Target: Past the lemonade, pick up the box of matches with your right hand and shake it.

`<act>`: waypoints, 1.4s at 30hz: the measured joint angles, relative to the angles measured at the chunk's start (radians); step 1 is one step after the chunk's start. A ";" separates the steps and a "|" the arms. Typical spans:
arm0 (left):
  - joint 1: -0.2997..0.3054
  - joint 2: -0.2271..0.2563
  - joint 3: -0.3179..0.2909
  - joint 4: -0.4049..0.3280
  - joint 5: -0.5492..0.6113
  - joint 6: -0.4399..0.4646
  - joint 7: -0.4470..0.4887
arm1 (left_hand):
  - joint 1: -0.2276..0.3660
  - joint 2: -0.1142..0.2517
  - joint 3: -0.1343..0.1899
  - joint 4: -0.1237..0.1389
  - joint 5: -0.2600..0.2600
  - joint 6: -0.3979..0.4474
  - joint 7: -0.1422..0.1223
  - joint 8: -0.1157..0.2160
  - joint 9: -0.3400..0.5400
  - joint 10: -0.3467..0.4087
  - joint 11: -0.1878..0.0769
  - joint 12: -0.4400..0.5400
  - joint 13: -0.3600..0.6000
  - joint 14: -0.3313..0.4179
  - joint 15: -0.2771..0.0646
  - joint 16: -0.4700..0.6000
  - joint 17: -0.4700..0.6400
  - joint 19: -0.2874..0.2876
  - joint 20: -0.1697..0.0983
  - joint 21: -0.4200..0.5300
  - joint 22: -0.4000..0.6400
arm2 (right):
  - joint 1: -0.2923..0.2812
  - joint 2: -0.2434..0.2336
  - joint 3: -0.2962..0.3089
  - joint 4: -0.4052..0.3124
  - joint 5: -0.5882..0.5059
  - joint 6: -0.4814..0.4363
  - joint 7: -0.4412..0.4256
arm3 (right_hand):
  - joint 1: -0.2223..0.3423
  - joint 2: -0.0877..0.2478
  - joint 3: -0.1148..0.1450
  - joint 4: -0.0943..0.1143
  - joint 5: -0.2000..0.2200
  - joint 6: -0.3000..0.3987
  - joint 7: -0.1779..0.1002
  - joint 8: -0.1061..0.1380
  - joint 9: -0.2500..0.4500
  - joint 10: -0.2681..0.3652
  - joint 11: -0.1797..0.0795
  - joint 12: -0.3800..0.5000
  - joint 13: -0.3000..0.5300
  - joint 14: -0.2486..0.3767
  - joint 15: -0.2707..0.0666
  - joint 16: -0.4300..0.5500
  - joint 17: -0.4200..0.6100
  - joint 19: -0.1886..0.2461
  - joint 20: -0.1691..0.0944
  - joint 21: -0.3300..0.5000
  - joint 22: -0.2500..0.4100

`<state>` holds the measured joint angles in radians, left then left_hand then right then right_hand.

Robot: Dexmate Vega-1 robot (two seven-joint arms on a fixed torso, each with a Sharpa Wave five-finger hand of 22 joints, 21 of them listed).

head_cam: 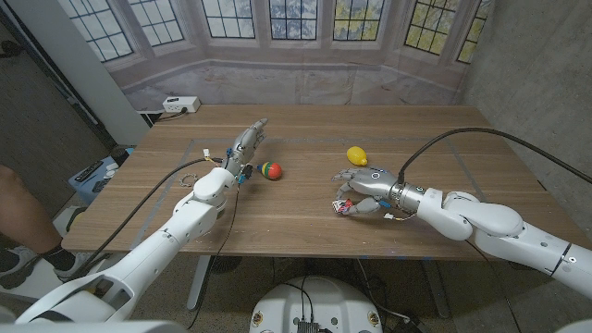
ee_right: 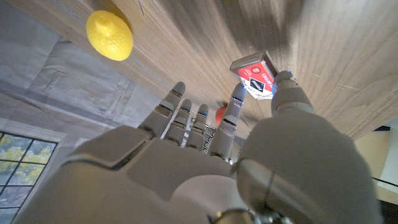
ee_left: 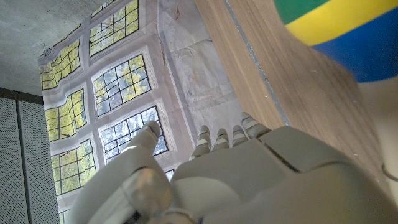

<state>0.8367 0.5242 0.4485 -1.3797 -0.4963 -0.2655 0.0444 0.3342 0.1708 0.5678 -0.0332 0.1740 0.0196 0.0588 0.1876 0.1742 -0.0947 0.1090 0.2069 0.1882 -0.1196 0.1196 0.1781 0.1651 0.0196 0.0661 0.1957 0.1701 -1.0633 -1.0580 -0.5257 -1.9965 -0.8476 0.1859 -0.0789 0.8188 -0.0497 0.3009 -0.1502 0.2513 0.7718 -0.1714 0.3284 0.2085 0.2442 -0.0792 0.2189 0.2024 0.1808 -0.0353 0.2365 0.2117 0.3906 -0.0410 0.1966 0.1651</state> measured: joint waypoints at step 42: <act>0.050 0.013 -0.009 -0.070 0.011 0.003 0.037 | 0.004 0.004 0.002 -0.004 0.000 0.000 0.000 0.000 0.000 0.000 0.000 0.000 0.000 0.000 0.000 0.000 0.000 0.002 0.002 0.000 0.000 | 0.045 0.101 0.010 0.057 0.008 -0.041 -0.179 | 0.000 0.000 -0.004 0.004 -0.001 0.001 0.009 0.000 0.000 0.016 -0.005 0.000 0.000 0.011 -0.004 0.000 0.000 0.000 0.000 0.000 0.000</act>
<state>0.8863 0.5371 0.4398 -1.4500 -0.4857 -0.2621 0.0812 0.3378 0.1743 0.5697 -0.0375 0.1740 0.0196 0.0589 0.1876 0.1742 -0.0948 0.1090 0.2069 0.1881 -0.1197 0.1196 0.1780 0.1651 0.0215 0.0680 0.1957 0.1701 -1.0185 -0.9574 -0.5156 -1.9393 -0.8394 0.1453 -0.2583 0.8188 -0.0497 0.2965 -0.1459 0.2504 0.7733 -0.1623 0.3282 0.2081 0.2601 -0.0844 0.2189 0.2023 0.1922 -0.0393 0.2364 0.2115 0.3905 -0.0410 0.1966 0.1651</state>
